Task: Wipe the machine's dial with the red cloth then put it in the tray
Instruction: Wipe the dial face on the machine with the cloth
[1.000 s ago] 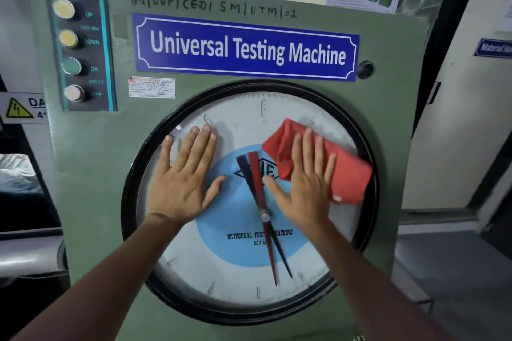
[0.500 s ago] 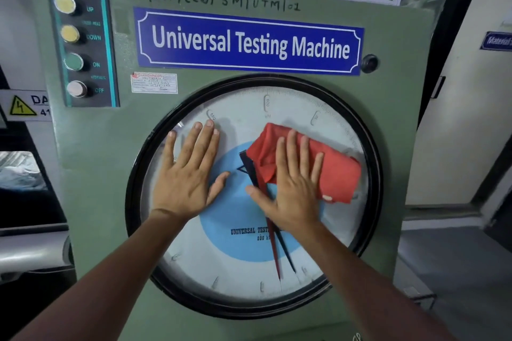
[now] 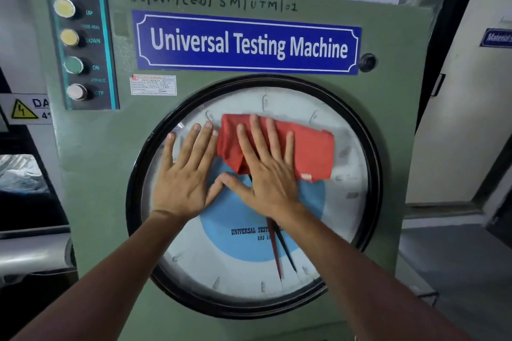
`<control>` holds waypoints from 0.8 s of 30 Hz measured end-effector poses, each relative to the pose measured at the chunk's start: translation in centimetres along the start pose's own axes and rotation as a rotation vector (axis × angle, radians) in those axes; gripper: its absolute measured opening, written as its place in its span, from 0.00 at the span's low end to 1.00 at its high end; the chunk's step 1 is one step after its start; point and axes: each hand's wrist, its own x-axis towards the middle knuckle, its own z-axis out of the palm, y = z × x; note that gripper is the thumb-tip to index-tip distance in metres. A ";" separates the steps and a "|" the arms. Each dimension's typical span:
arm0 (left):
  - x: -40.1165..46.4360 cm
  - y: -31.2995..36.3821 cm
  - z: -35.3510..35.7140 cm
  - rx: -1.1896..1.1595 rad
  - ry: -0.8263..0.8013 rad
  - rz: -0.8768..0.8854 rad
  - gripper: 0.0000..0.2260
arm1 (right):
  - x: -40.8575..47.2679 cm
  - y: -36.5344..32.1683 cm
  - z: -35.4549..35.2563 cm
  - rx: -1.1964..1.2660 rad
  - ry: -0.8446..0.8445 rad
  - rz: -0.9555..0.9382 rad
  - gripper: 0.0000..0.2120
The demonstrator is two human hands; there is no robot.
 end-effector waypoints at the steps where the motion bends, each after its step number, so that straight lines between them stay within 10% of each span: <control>1: 0.0 0.1 0.0 0.003 0.000 -0.003 0.37 | 1.6 1.0 -0.5 -0.014 0.020 -0.032 0.45; 12: 0.0 0.2 0.1 0.017 -0.036 -0.034 0.37 | -7.8 6.1 -0.1 0.163 0.261 0.710 0.33; 16: 0.1 0.3 -0.2 0.005 -0.042 -0.033 0.36 | -3.4 3.1 -1.5 0.481 0.676 0.916 0.20; 19: 0.2 0.2 -0.1 -0.001 -0.049 -0.029 0.37 | 4.4 1.6 -4.5 0.615 0.848 0.641 0.18; 24: -0.1 0.0 0.4 -0.006 -0.005 -0.024 0.37 | 12.1 -2.7 -5.1 -0.014 0.086 -0.081 0.29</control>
